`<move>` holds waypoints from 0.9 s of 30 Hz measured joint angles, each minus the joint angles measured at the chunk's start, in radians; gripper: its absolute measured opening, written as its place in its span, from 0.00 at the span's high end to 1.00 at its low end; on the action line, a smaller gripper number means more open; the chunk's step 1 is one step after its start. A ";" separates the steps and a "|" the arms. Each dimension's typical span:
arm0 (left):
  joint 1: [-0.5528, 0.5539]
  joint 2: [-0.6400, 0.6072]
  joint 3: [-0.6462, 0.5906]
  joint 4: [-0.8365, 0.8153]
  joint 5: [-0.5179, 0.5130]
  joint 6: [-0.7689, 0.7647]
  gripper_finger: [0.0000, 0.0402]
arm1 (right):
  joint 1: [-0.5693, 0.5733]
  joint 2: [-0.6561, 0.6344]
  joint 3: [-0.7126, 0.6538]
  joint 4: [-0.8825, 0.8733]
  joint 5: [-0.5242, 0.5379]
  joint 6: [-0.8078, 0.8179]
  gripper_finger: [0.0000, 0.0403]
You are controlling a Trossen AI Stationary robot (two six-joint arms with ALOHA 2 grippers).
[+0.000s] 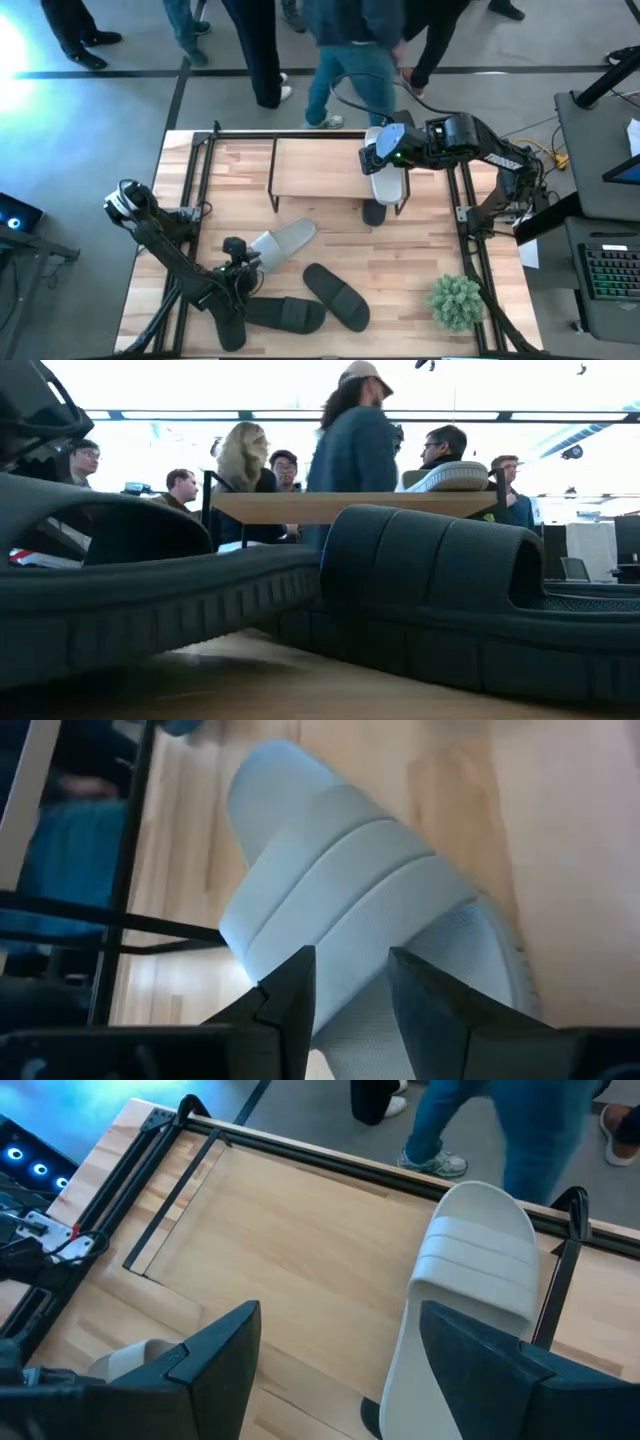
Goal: Pick and place slides into the shelf
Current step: Put the gray slipper on the shelf
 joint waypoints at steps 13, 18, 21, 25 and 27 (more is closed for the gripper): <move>0.018 0.006 -0.003 -0.004 0.036 0.001 0.72 | 0.000 0.000 0.000 0.000 -0.001 0.000 0.34; 0.018 0.001 -0.003 -0.025 0.188 0.106 0.72 | 0.000 0.000 0.000 0.000 -0.001 -0.001 0.34; 0.011 -0.010 0.002 -0.039 0.199 0.176 0.72 | 0.000 0.000 0.000 0.000 -0.001 -0.001 0.34; 0.033 -0.014 0.000 -0.019 0.172 0.173 0.72 | 0.000 0.000 0.000 0.000 -0.005 -0.004 0.34; 0.033 -0.014 -0.001 -0.020 0.170 0.173 0.72 | 0.000 0.000 0.000 0.000 -0.005 -0.008 0.34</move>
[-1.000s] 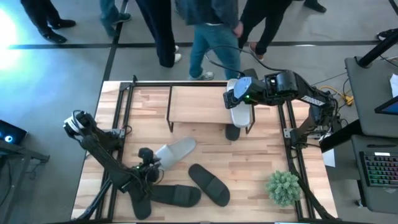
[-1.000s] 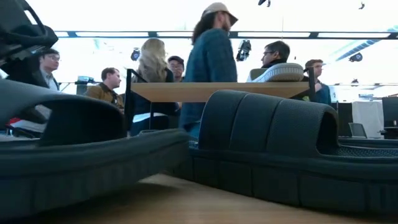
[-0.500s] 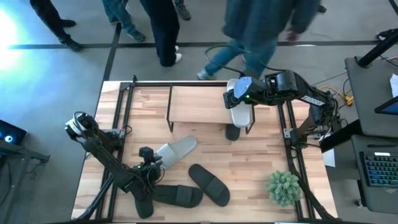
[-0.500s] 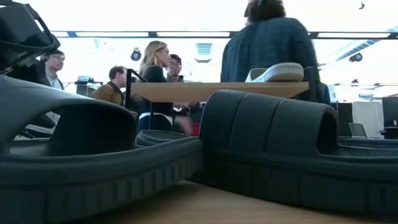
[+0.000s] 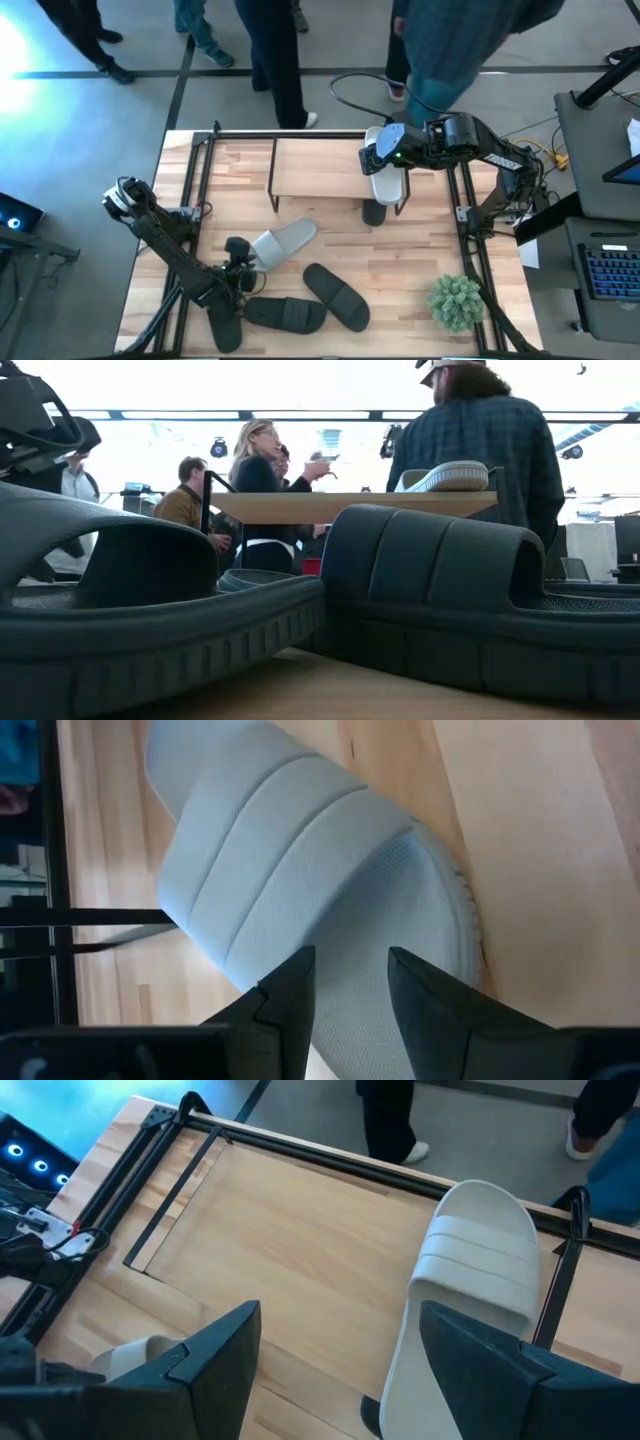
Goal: Pick and place slides into the shelf
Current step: Put the gray slipper on the shelf
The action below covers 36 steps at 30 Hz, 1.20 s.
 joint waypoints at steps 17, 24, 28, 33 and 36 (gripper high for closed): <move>0.017 -0.099 0.063 -0.107 0.097 -0.072 0.72 | 0.000 0.000 0.000 -0.001 -0.001 -0.023 0.34; 0.014 -0.058 0.015 -0.089 0.053 -0.061 0.72 | 0.000 0.000 0.000 -0.001 -0.001 -0.026 0.34; 0.016 -0.059 0.022 -0.074 0.011 -0.062 0.72 | 0.000 0.000 0.000 -0.001 -0.001 -0.026 0.34; 0.017 -0.058 0.041 -0.074 0.001 -0.056 0.72 | 0.000 0.000 0.000 -0.001 -0.001 -0.026 0.34; 0.019 -0.058 0.050 -0.076 0.003 -0.050 0.72 | 0.000 0.000 0.000 -0.001 -0.001 -0.027 0.34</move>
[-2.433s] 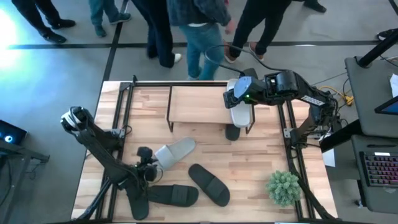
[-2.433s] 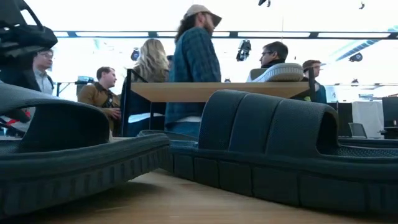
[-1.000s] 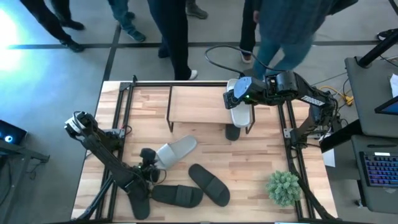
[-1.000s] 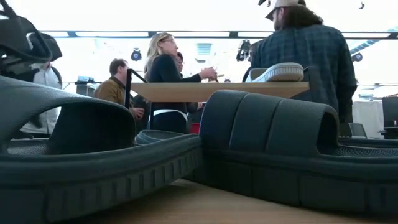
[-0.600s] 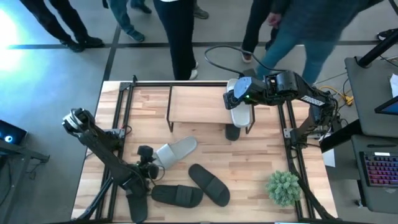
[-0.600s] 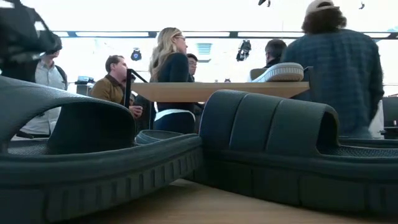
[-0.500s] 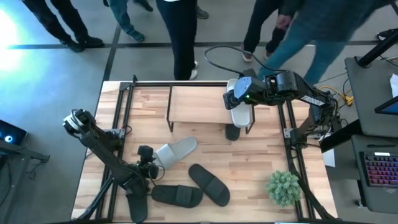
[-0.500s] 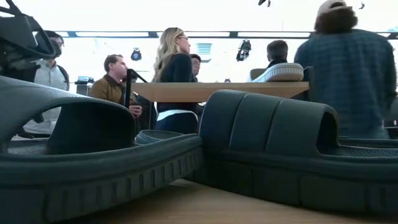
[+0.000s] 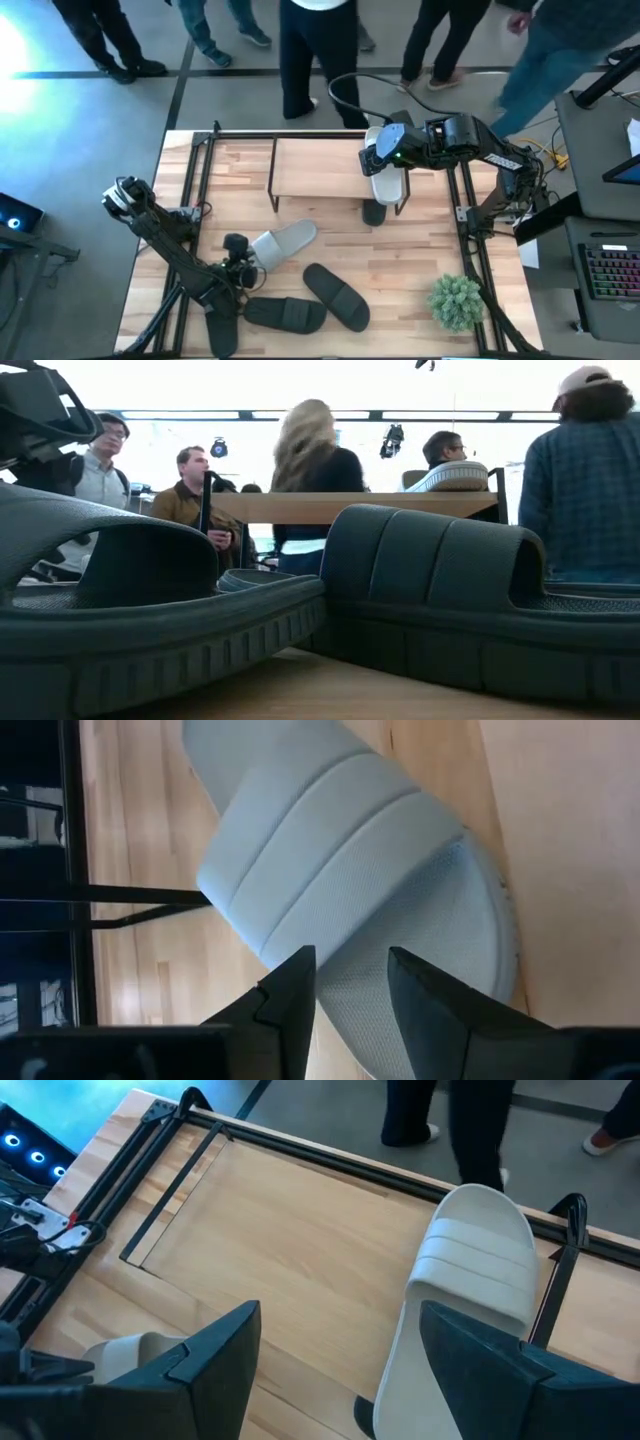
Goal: Pick and place slides into the shelf
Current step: Put the gray slipper on the shelf
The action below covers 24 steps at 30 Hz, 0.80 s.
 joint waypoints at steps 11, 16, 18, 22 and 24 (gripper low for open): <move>0.020 0.000 0.019 0.009 0.110 -0.003 0.72 | 0.000 0.000 0.000 0.000 0.000 0.000 0.34; 0.028 0.000 0.025 0.008 0.111 0.006 0.72 | 0.000 0.000 0.000 0.000 0.000 0.000 0.34; 0.031 -0.001 0.032 0.008 0.113 0.010 0.72 | 0.000 0.000 -0.002 0.000 0.000 0.000 0.34; 0.048 -0.002 0.034 0.004 0.121 0.013 0.72 | 0.000 0.000 -0.009 0.000 0.000 0.000 0.34; 0.055 -0.002 0.034 0.003 0.122 0.013 0.72 | 0.000 0.000 -0.013 0.000 0.000 0.000 0.34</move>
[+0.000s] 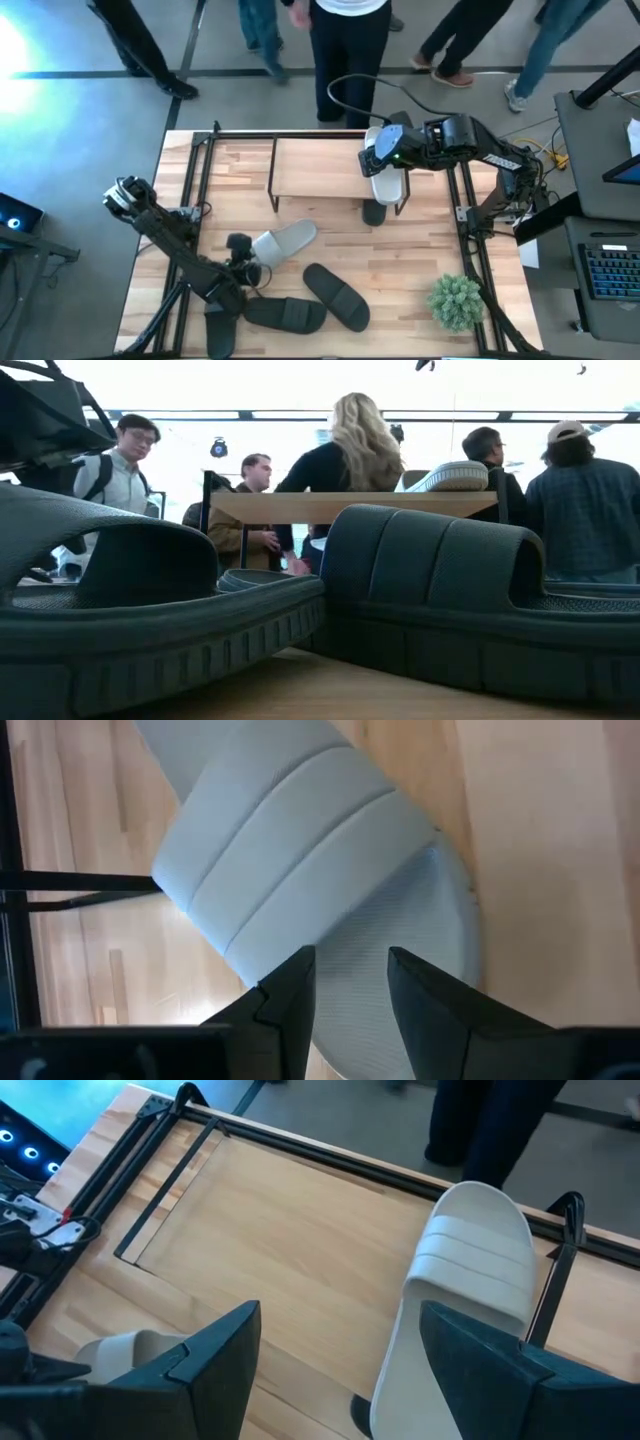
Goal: Pick and place slides into the shelf
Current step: Put the gray slipper on the shelf
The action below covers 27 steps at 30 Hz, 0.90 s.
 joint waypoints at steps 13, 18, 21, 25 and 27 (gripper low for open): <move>0.015 0.000 -0.051 0.068 -0.107 0.002 0.72 | 0.000 0.000 -0.028 0.001 -0.027 -0.002 0.34; 0.024 0.001 -0.065 0.104 -0.168 0.002 0.72 | 0.000 0.000 -0.028 0.001 -0.031 -0.003 0.34; 0.034 0.001 -0.076 0.114 -0.174 0.002 0.72 | 0.000 0.000 -0.028 0.001 -0.031 -0.003 0.34; 0.037 0.001 -0.085 0.152 -0.214 0.028 0.72 | 0.000 0.000 -0.028 0.001 -0.030 -0.003 0.34; 0.037 0.001 -0.093 0.216 -0.225 0.071 0.72 | 0.000 0.000 -0.028 0.001 -0.030 -0.003 0.34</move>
